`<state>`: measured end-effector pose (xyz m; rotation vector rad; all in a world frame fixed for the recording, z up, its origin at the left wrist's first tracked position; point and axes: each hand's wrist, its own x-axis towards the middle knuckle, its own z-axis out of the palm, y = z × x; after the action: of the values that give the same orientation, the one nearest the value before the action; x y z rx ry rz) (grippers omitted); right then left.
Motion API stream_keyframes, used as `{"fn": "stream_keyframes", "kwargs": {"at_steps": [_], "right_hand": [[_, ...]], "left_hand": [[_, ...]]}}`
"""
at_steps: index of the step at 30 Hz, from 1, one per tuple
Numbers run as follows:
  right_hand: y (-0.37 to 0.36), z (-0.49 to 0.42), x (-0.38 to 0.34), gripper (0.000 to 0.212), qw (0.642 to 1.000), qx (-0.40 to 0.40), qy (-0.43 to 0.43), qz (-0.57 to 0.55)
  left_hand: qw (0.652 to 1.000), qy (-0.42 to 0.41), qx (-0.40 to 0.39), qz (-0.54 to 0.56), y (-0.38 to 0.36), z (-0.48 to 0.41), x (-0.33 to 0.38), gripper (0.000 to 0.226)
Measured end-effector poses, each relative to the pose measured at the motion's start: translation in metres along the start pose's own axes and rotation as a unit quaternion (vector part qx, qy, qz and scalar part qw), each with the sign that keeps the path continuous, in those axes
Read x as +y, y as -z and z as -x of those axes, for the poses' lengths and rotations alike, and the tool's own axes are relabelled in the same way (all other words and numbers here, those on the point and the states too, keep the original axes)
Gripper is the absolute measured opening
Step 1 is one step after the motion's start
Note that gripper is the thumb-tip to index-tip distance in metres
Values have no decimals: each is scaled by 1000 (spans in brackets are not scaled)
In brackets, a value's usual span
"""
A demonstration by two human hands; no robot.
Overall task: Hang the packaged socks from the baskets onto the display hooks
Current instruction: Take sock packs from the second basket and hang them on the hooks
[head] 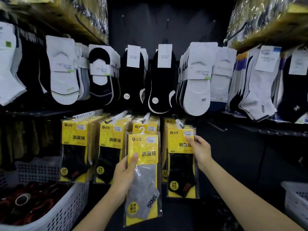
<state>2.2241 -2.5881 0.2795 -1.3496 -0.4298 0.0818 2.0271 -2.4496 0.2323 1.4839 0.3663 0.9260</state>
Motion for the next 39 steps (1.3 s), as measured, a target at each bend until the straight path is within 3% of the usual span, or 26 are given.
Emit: {"fn": "stream_keyframes", "kwargs": {"at_steps": [6, 8, 13, 15, 18, 23, 31, 39], "right_hand": [[8, 5, 20, 22, 984, 170, -39, 32], [13, 18, 22, 17, 989, 142, -39, 15], [10, 58, 11, 24, 996, -76, -39, -19], [7, 68, 8, 21, 991, -124, -44, -36], [10, 73, 5, 17, 992, -98, -41, -68], [27, 56, 0, 10, 996, 30, -13, -77], [3, 26, 2, 13, 1000, 2, 17, -22], [-4, -7, 51, 31, 997, 68, -35, -31]], "left_hand": [[1000, 13, -2, -1, -9, 0, 1, 15], [1000, 19, -13, 0, -17, 1, 0, 16], [998, 24, -51, 7, -47, 9, -6, 19], [997, 25, -70, 12, -60, 12, -6, 23], [994, 28, -95, 33, -74, 14, -6, 23], [991, 34, -123, 33, -83, 9, -9, 23], [994, 20, -102, 30, -85, 0, -28, 48], [991, 3, -118, -61, -98, -30, -65, 61]]}}
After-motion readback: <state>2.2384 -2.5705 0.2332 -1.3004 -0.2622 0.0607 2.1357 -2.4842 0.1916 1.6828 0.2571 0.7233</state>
